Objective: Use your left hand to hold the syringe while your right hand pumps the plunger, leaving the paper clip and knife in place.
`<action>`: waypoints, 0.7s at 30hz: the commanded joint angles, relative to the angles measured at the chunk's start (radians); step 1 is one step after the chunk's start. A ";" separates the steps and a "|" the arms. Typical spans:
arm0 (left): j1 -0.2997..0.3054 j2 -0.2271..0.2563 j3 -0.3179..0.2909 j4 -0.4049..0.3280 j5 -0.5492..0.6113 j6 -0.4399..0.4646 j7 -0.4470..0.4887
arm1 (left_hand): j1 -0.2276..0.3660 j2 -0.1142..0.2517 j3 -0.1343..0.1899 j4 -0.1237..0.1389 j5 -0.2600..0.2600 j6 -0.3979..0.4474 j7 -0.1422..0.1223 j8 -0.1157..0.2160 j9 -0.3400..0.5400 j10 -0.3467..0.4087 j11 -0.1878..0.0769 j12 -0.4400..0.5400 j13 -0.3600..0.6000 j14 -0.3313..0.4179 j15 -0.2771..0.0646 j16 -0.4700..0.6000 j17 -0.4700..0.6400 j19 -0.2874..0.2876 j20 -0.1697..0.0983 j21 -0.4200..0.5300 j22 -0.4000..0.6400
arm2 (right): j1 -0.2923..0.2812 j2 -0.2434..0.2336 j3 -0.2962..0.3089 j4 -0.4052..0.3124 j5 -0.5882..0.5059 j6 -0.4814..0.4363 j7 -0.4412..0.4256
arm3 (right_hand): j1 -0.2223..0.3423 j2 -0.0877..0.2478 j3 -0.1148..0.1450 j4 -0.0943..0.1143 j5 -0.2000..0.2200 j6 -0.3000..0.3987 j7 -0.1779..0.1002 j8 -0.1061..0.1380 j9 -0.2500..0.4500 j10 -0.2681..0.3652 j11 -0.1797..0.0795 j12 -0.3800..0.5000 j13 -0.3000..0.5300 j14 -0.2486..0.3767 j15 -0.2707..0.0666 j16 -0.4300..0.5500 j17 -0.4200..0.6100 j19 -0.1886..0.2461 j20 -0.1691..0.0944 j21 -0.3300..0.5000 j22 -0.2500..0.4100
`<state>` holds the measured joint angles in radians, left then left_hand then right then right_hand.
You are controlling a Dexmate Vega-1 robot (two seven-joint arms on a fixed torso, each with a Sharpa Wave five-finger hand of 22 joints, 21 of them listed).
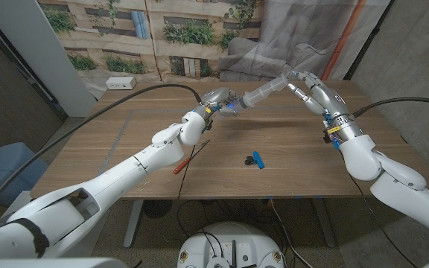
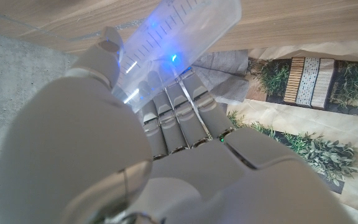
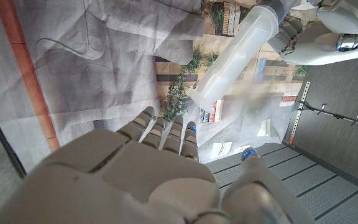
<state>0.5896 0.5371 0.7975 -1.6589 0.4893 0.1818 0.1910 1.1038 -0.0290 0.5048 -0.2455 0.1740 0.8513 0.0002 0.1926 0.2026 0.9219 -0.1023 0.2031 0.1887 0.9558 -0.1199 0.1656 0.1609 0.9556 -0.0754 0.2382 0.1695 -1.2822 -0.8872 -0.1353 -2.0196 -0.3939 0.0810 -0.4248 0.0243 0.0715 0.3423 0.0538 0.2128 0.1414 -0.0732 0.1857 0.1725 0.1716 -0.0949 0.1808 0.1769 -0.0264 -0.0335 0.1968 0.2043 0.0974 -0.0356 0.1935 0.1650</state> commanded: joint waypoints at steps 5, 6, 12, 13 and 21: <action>0.004 0.002 0.003 -0.006 0.004 0.001 0.003 | -0.085 0.153 0.086 0.073 0.005 0.086 0.000 0.006 0.002 0.053 -0.060 -0.003 0.004 0.017 -0.105 0.007 0.005 0.066 -0.090 0.001 0.006 | 0.047 0.012 -0.044 0.032 -0.011 0.041 0.000 | 0.013 0.015 0.012 -0.004 -0.001 0.015 0.003 0.009 0.002 0.015 0.004 0.006 0.001 0.016 -0.056 0.012 0.000 0.020 -0.023 0.006 0.003; 0.004 0.002 0.003 -0.007 0.006 0.004 0.003 | -0.085 0.153 0.086 0.073 0.005 0.086 0.000 0.007 0.002 0.053 -0.060 -0.003 0.004 0.017 -0.105 0.007 0.005 0.066 -0.090 0.000 0.006 | 0.047 0.011 -0.045 0.031 -0.012 0.042 0.000 | 0.012 0.015 0.011 -0.005 -0.002 0.016 0.002 0.009 0.002 0.015 0.003 0.006 0.001 0.017 -0.056 0.012 0.000 0.021 -0.023 0.006 0.003; 0.009 0.003 0.001 -0.012 0.007 0.008 0.007 | -0.086 0.154 0.088 0.073 0.005 0.087 0.000 0.007 0.002 0.054 -0.060 -0.003 0.004 0.019 -0.105 0.007 0.005 0.066 -0.090 0.000 0.006 | 0.053 0.004 -0.051 0.033 -0.012 0.052 0.008 | 0.013 0.015 0.013 -0.006 -0.002 0.019 0.002 0.010 0.003 0.021 0.003 0.008 0.001 0.018 -0.057 0.013 0.000 0.024 -0.021 0.006 0.003; 0.009 0.003 0.001 -0.012 0.008 0.009 0.006 | -0.086 0.154 0.089 0.073 0.005 0.087 -0.001 0.007 0.002 0.054 -0.060 -0.003 0.004 0.019 -0.105 0.007 0.005 0.066 -0.090 0.000 0.006 | 0.054 0.005 -0.052 0.032 -0.013 0.052 0.008 | 0.013 0.015 0.013 -0.006 -0.002 0.020 0.002 0.009 0.003 0.022 0.004 0.008 0.001 0.019 -0.057 0.013 0.000 0.024 -0.021 0.005 0.003; 0.010 0.001 0.002 -0.012 0.009 0.011 0.009 | -0.088 0.154 0.093 0.073 0.005 0.088 0.000 0.007 0.003 0.059 -0.061 -0.001 0.004 0.020 -0.105 0.008 0.005 0.067 -0.090 -0.001 0.006 | 0.058 0.000 -0.058 0.032 -0.015 0.059 0.014 | 0.013 0.015 0.015 -0.007 -0.003 0.022 0.002 0.009 0.003 0.025 0.003 0.008 0.001 0.023 -0.055 0.014 0.000 0.026 -0.019 0.004 0.003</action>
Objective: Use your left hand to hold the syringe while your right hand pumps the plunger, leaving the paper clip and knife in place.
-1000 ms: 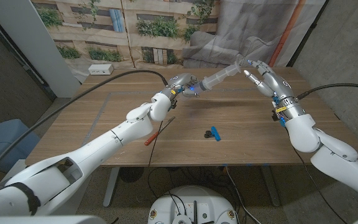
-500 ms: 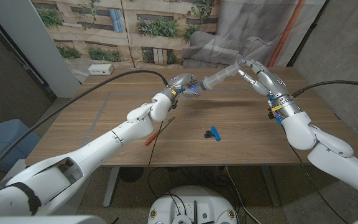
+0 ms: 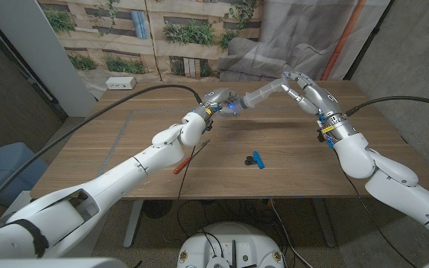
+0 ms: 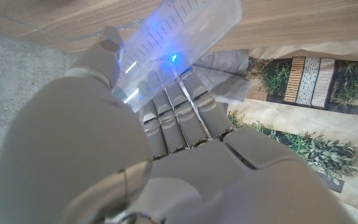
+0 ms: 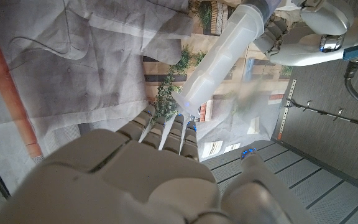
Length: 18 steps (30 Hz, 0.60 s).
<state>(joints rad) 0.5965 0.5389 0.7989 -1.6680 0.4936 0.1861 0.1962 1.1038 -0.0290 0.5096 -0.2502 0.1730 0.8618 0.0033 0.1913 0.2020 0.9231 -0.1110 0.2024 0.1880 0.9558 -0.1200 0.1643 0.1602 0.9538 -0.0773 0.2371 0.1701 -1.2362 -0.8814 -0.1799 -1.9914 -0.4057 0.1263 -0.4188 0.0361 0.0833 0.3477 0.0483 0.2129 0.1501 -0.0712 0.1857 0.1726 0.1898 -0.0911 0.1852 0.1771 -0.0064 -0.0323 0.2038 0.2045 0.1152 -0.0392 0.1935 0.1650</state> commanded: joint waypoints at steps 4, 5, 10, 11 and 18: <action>0.002 -0.002 0.000 -0.002 0.005 0.004 0.006 | -0.089 0.154 0.090 0.077 0.006 0.078 -0.003 0.008 0.003 0.057 -0.054 -0.001 0.005 0.020 -0.104 0.009 0.006 0.070 -0.088 0.000 0.006 | 0.018 -0.004 -0.021 0.006 -0.009 0.014 0.009 | 0.001 0.004 0.010 -0.002 -0.004 0.014 0.000 0.008 0.003 0.009 -0.001 0.004 0.001 0.004 -0.056 0.007 0.000 0.010 -0.015 0.004 0.003; 0.002 -0.003 0.000 -0.001 0.004 0.004 0.007 | -0.090 0.154 0.090 0.077 0.006 0.078 -0.003 0.008 0.003 0.057 -0.053 -0.001 0.005 0.020 -0.104 0.009 0.006 0.070 -0.088 0.000 0.006 | 0.019 -0.003 -0.023 0.007 -0.010 0.015 0.010 | 0.001 0.004 0.010 -0.002 -0.004 0.015 0.000 0.008 0.003 0.009 -0.001 0.004 0.001 0.004 -0.057 0.007 0.000 0.011 -0.015 0.004 0.003; 0.001 -0.005 -0.001 0.003 0.001 0.001 0.011 | -0.091 0.154 0.092 0.077 0.006 0.078 -0.002 0.008 0.004 0.057 -0.054 -0.002 0.005 0.020 -0.105 0.009 0.006 0.070 -0.088 0.000 0.006 | 0.029 0.000 -0.034 0.015 -0.011 0.021 0.010 | 0.000 0.005 0.011 -0.002 -0.004 0.016 -0.001 0.008 0.003 0.010 -0.003 0.004 0.001 0.006 -0.056 0.008 0.000 0.015 -0.014 0.005 0.003; 0.001 -0.006 -0.001 0.003 0.000 0.001 0.011 | -0.091 0.154 0.092 0.077 0.006 0.079 -0.003 0.008 0.004 0.057 -0.054 -0.002 0.005 0.020 -0.105 0.009 0.006 0.070 -0.088 0.000 0.006 | 0.030 0.000 -0.036 0.016 -0.011 0.023 0.010 | 0.000 0.005 0.011 -0.002 -0.004 0.017 -0.001 0.008 0.003 0.011 -0.002 0.004 0.001 0.007 -0.056 0.008 0.000 0.015 -0.014 0.004 0.003; 0.000 -0.010 0.001 0.007 -0.002 -0.003 0.013 | -0.092 0.154 0.095 0.076 0.006 0.078 -0.003 0.008 0.004 0.057 -0.054 -0.001 0.005 0.021 -0.106 0.009 0.006 0.071 -0.088 0.000 0.006 | 0.049 0.007 -0.053 0.028 -0.010 0.037 0.011 | -0.001 0.005 0.012 -0.002 -0.005 0.019 -0.001 0.008 0.003 0.013 -0.002 0.004 0.001 0.008 -0.056 0.009 0.001 0.020 -0.015 0.005 0.003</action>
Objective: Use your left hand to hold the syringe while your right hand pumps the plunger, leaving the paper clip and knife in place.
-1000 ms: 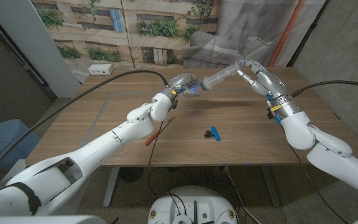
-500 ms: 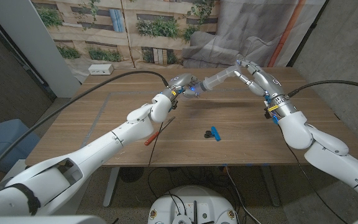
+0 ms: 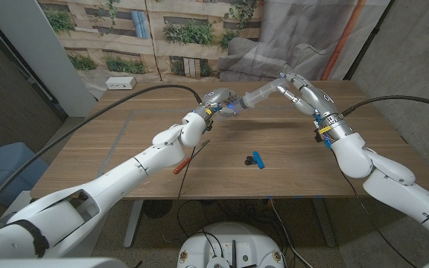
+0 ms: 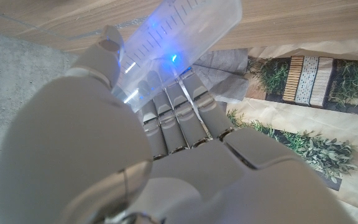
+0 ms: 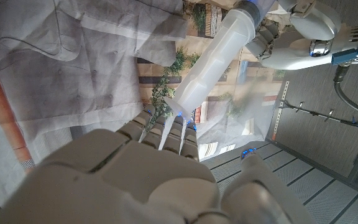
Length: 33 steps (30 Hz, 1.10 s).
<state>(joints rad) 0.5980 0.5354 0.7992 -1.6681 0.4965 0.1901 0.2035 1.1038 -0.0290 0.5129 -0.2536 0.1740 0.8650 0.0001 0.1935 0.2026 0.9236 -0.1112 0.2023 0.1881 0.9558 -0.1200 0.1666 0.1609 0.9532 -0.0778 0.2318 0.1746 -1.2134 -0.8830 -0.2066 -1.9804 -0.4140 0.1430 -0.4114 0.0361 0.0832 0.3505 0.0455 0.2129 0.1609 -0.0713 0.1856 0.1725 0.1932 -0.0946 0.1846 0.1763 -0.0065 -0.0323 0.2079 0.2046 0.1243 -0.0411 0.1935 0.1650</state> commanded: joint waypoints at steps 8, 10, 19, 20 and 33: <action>-0.004 -0.012 0.003 0.016 -0.008 -0.011 0.010 | -0.093 0.153 0.094 0.079 0.005 0.074 -0.002 0.006 0.003 0.058 -0.054 -0.001 0.005 0.020 -0.106 0.006 0.005 0.073 -0.088 0.005 0.002 | 0.053 0.022 -0.048 0.036 0.006 0.049 0.003 | -0.002 0.006 0.010 0.000 -0.005 0.012 -0.001 0.008 0.003 0.012 0.002 0.005 0.002 0.009 -0.056 0.005 0.001 0.015 -0.012 0.005 0.003; -0.005 -0.014 0.004 0.020 -0.008 -0.013 0.010 | -0.093 0.153 0.095 0.078 0.005 0.075 -0.001 0.006 0.003 0.058 -0.054 -0.002 0.005 0.020 -0.107 0.006 0.005 0.073 -0.088 0.005 0.002 | 0.061 0.028 -0.054 0.044 0.010 0.058 0.000 | -0.002 0.006 0.010 0.000 -0.005 0.012 -0.001 0.008 0.003 0.012 0.002 0.005 0.002 0.009 -0.055 0.005 0.001 0.015 -0.012 0.004 0.003; -0.010 -0.020 0.008 0.034 -0.012 -0.027 0.015 | -0.094 0.153 0.099 0.078 0.005 0.074 0.000 0.005 0.004 0.054 -0.054 -0.003 0.005 0.021 -0.106 0.006 0.005 0.073 -0.088 0.004 0.002 | 0.097 0.043 -0.085 0.069 0.010 0.082 0.008 | -0.003 0.007 0.011 0.000 -0.005 0.013 -0.003 0.007 0.003 0.014 0.001 0.004 0.002 0.011 -0.059 0.005 0.001 0.020 -0.012 0.004 0.003; -0.010 -0.020 0.009 0.035 -0.011 -0.028 0.016 | -0.095 0.153 0.099 0.078 0.005 0.074 0.000 0.005 0.004 0.056 -0.055 -0.002 0.005 0.021 -0.106 0.006 0.005 0.073 -0.088 0.004 0.002 | 0.099 0.045 -0.087 0.071 0.010 0.083 0.008 | -0.002 0.007 0.012 0.000 -0.005 0.013 -0.002 0.007 0.003 0.014 0.001 0.004 0.002 0.011 -0.058 0.005 0.001 0.020 -0.012 0.004 0.003; -0.013 -0.021 0.007 0.041 -0.015 -0.037 0.020 | -0.097 0.152 0.105 0.078 0.005 0.075 -0.001 0.005 0.004 0.057 -0.054 -0.002 0.005 0.021 -0.107 0.006 0.006 0.075 -0.089 0.004 0.002 | 0.118 0.046 -0.104 0.074 0.006 0.079 0.025 | 0.001 0.009 0.017 -0.003 -0.005 0.012 0.001 0.005 0.003 0.014 0.007 0.003 0.002 0.025 -0.068 0.009 -0.001 0.028 -0.024 0.004 0.003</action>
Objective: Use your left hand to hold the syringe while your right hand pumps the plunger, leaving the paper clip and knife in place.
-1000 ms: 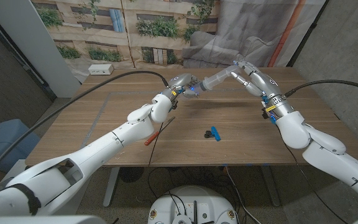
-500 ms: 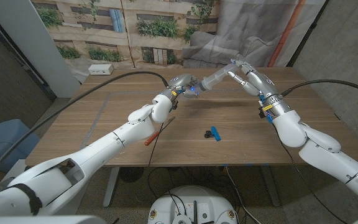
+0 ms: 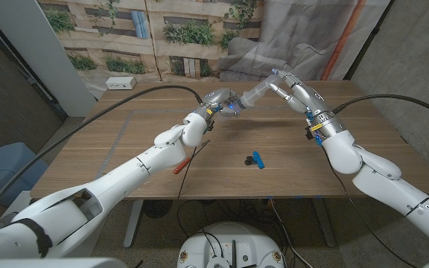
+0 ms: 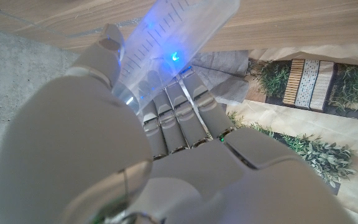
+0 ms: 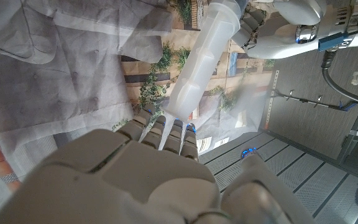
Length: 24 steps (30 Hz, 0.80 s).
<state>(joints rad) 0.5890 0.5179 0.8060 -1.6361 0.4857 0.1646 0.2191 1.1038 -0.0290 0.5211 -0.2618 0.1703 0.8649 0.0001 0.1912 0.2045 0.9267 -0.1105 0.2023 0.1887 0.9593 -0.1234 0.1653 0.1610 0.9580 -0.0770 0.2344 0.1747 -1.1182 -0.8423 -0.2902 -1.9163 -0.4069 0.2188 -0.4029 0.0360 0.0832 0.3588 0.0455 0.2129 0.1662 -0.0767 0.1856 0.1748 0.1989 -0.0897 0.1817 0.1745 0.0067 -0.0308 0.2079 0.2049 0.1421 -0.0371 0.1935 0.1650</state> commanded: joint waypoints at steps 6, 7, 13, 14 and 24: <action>-0.007 -0.007 0.000 0.013 -0.007 -0.011 0.003 | -0.098 0.153 0.099 0.086 0.008 0.075 -0.002 0.008 0.002 0.059 -0.057 0.000 0.005 0.018 -0.103 0.008 0.006 0.072 -0.091 0.001 0.002 | 0.031 0.004 -0.033 0.007 -0.022 -0.016 0.023 | 0.000 0.008 0.009 -0.004 -0.006 0.005 0.010 0.004 0.001 0.009 0.006 0.006 0.004 0.016 -0.072 0.009 -0.001 0.013 -0.031 0.004 0.003; -0.009 -0.007 0.001 0.014 -0.009 -0.012 0.001 | -0.099 0.153 0.100 0.086 0.008 0.075 -0.001 0.008 0.002 0.059 -0.058 0.000 0.005 0.019 -0.104 0.008 0.006 0.073 -0.090 0.002 0.002 | 0.032 0.003 -0.035 0.006 -0.026 -0.020 0.023 | 0.000 0.008 0.009 -0.004 -0.006 0.004 0.011 0.003 0.001 0.009 0.006 0.006 0.004 0.016 -0.072 0.009 -0.001 0.013 -0.031 0.003 0.003; -0.018 -0.014 0.005 0.028 -0.012 -0.021 -0.001 | -0.100 0.154 0.104 0.086 0.008 0.075 0.001 0.008 0.002 0.063 -0.063 0.001 0.005 0.022 -0.104 0.009 0.006 0.073 -0.092 0.001 0.003 | 0.034 0.002 -0.041 0.001 -0.028 -0.035 0.028 | 0.000 0.010 0.011 -0.004 -0.006 0.003 0.013 0.003 0.001 0.007 0.010 0.005 0.004 0.016 -0.072 0.008 -0.001 0.013 -0.033 0.002 0.003; -0.019 -0.016 0.006 0.030 -0.012 -0.022 -0.001 | -0.100 0.153 0.104 0.086 0.008 0.075 0.001 0.007 0.002 0.062 -0.063 0.000 0.005 0.022 -0.105 0.009 0.006 0.074 -0.092 0.001 0.003 | 0.036 0.002 -0.043 0.000 -0.029 -0.037 0.029 | 0.000 0.010 0.011 -0.003 -0.006 0.003 0.013 0.003 0.001 0.007 0.011 0.005 0.004 0.017 -0.073 0.009 -0.001 0.013 -0.033 0.002 0.003; -0.030 -0.024 0.009 0.046 -0.019 -0.029 -0.002 | -0.100 0.154 0.108 0.085 0.008 0.074 0.001 0.007 0.003 0.062 -0.064 0.000 0.005 0.024 -0.106 0.009 0.006 0.075 -0.093 0.001 0.003 | 0.062 0.004 -0.068 0.011 -0.026 -0.038 0.050 | -0.001 0.012 0.014 -0.003 -0.006 0.002 0.014 0.002 0.001 0.006 0.019 0.004 0.004 0.042 -0.073 0.016 -0.001 0.016 -0.038 0.001 0.002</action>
<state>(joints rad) 0.5695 0.5020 0.8113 -1.6049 0.4752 0.1450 0.2213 1.1038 -0.0291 0.5294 -0.2702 0.1740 0.8649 0.0002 0.1932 0.2044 0.9265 -0.1109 0.2023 0.1881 0.9594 -0.1236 0.1704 0.1655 0.9593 -0.0784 0.2331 0.1748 -1.0835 -0.8390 -0.3302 -1.9127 -0.4308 0.1859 -0.3698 0.0360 0.0832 0.3629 0.0413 0.2060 0.1659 -0.0692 0.1856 0.1744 0.1983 -0.0815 0.1831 0.1746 0.0347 -0.0376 0.2154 0.2050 0.1510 -0.0393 0.1935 0.1650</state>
